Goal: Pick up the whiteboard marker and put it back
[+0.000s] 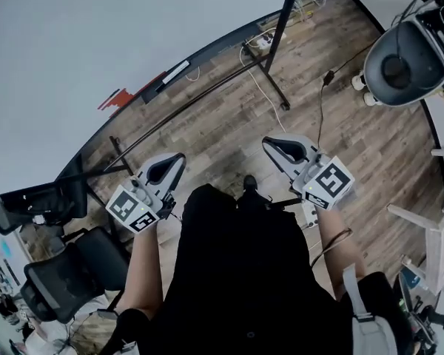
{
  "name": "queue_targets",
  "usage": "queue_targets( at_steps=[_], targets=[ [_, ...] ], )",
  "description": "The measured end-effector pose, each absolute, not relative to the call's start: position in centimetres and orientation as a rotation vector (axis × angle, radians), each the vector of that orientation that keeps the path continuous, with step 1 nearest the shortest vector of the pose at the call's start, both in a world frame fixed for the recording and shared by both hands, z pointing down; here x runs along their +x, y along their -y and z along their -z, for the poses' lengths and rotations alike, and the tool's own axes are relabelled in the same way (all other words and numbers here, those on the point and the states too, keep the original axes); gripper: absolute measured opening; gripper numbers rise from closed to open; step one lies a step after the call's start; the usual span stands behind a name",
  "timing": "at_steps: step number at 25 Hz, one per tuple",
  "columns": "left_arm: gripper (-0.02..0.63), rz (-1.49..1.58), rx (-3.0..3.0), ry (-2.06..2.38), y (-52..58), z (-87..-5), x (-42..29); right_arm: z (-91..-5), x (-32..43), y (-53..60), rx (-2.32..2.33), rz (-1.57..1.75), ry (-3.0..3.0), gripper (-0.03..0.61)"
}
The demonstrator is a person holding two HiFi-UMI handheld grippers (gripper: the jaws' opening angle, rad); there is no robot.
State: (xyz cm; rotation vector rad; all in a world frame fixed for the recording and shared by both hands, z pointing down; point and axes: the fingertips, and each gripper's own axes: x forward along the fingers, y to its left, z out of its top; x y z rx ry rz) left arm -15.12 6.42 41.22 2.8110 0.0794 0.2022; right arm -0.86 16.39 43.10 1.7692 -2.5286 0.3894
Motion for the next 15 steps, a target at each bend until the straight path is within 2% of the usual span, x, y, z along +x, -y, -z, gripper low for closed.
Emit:
queue_targets(
  at_steps=[6, 15],
  targets=[
    [0.012, -0.289, 2.816, -0.074, -5.1, -42.8, -14.1, -44.8, 1.9, -12.4, 1.759, -0.434, 2.539, 0.025],
    [0.011, -0.240, 2.858, 0.076, 6.6, -43.1, -15.1, -45.1, 1.6, -1.0, 1.628, -0.485, 2.531, 0.025]
  ],
)
